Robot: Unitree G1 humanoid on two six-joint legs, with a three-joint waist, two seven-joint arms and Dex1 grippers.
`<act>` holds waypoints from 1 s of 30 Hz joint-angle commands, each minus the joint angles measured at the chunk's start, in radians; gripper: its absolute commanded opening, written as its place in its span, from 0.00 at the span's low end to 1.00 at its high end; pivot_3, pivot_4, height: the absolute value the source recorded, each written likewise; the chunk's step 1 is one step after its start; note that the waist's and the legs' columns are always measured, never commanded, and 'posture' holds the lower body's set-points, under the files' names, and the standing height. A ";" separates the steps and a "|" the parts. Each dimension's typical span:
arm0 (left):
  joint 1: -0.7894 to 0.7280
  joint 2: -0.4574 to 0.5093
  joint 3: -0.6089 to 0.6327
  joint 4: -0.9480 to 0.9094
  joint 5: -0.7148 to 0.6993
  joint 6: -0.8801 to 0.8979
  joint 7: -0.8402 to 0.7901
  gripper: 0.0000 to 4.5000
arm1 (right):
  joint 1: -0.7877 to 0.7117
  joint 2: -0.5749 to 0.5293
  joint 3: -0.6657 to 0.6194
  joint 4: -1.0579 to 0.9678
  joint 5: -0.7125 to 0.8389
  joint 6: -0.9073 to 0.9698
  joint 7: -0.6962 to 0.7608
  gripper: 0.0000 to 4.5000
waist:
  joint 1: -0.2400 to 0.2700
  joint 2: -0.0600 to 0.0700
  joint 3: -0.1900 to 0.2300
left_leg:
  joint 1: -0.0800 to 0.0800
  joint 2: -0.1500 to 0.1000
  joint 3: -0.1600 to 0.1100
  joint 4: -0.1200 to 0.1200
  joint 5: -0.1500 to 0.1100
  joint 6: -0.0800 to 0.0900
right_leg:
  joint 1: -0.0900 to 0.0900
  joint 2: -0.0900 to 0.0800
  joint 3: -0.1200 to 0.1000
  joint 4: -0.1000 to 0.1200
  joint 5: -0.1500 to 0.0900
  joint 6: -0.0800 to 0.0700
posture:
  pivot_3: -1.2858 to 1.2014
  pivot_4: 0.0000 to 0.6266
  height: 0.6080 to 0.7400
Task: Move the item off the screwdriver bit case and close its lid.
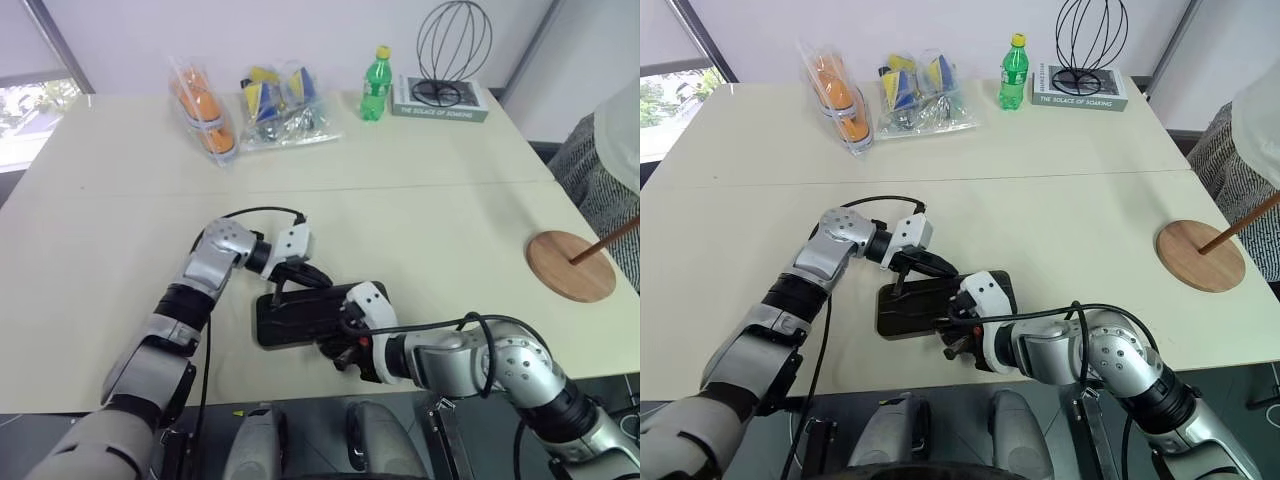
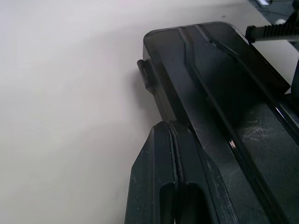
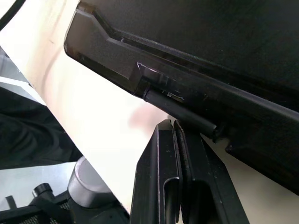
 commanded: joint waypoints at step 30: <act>-0.126 0.021 0.227 0.096 -0.078 -0.006 0.289 0.00 | 0.036 -0.282 -0.305 -0.154 0.185 0.034 0.190 0.02 | 0.004 0.000 0.000 | -0.004 0.000 -0.001 0.012 -0.004 0.007 | 0.001 -0.001 -0.001 0.003 0.000 0.001 | 0.52 0.24 1.00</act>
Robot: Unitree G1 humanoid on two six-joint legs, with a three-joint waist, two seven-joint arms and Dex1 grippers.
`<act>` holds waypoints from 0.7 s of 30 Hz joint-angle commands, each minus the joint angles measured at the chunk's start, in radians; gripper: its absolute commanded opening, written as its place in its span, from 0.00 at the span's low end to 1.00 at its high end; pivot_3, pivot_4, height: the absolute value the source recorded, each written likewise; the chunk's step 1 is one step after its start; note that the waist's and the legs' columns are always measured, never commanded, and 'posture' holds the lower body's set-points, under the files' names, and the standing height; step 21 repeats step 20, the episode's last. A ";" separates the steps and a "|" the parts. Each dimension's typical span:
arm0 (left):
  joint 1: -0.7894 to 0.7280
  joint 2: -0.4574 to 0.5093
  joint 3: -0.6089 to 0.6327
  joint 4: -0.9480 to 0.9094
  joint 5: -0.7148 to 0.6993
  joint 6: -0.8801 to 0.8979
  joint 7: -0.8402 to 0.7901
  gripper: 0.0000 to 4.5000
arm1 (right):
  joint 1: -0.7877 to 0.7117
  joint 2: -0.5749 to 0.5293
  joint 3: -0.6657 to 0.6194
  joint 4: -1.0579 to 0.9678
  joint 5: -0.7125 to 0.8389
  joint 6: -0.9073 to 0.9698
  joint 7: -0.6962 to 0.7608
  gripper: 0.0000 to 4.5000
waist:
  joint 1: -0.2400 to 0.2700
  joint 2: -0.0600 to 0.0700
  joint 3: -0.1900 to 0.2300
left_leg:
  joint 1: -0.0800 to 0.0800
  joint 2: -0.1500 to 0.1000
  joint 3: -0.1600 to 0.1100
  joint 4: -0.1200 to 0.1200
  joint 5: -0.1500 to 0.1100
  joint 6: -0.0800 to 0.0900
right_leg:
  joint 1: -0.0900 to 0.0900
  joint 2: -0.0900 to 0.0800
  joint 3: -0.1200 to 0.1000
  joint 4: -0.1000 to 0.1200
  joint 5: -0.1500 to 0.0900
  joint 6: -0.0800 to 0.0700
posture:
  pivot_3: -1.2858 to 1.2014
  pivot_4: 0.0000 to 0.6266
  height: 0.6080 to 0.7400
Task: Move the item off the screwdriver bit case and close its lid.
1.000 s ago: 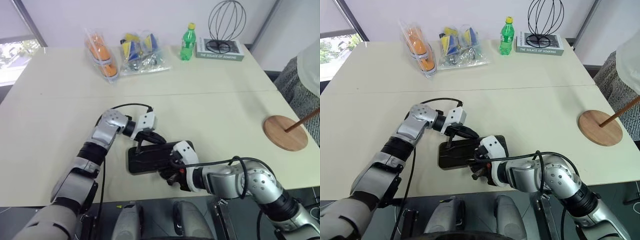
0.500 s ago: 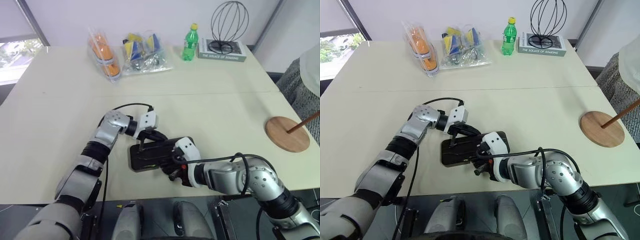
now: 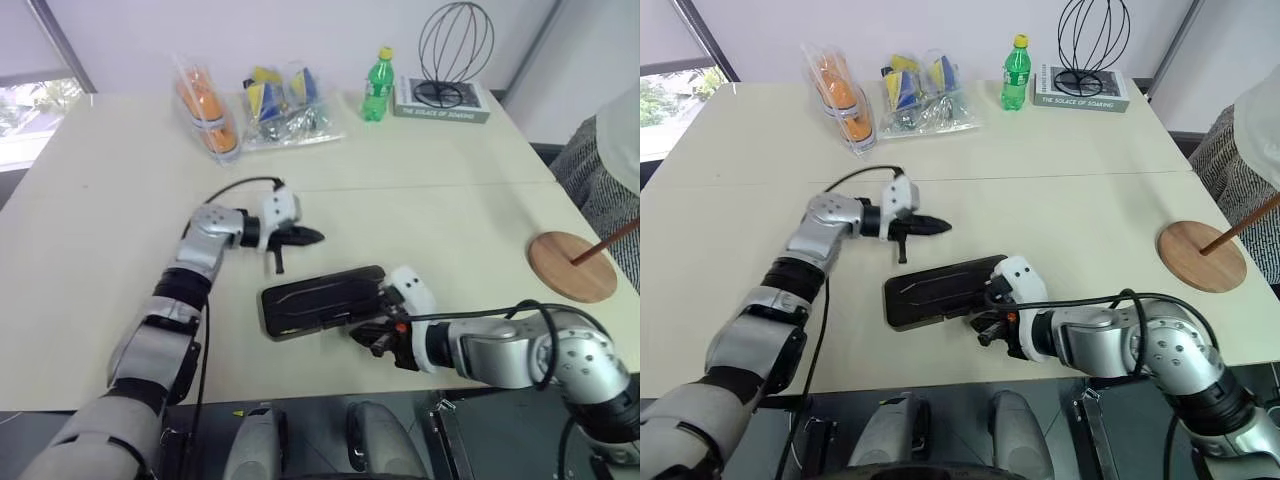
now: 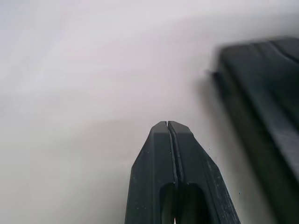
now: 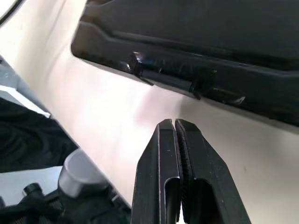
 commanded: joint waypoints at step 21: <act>0.637 0.191 0.313 -1.207 -0.466 0.896 0.388 0.00 | 0.068 -0.200 -0.354 -0.077 -0.501 -0.199 0.633 0.02 | 0.002 0.000 0.000 | 0.002 0.001 0.001 0.000 0.000 0.000 | 0.001 -0.001 0.001 0.000 0.000 0.000 | 0.52 0.24 1.00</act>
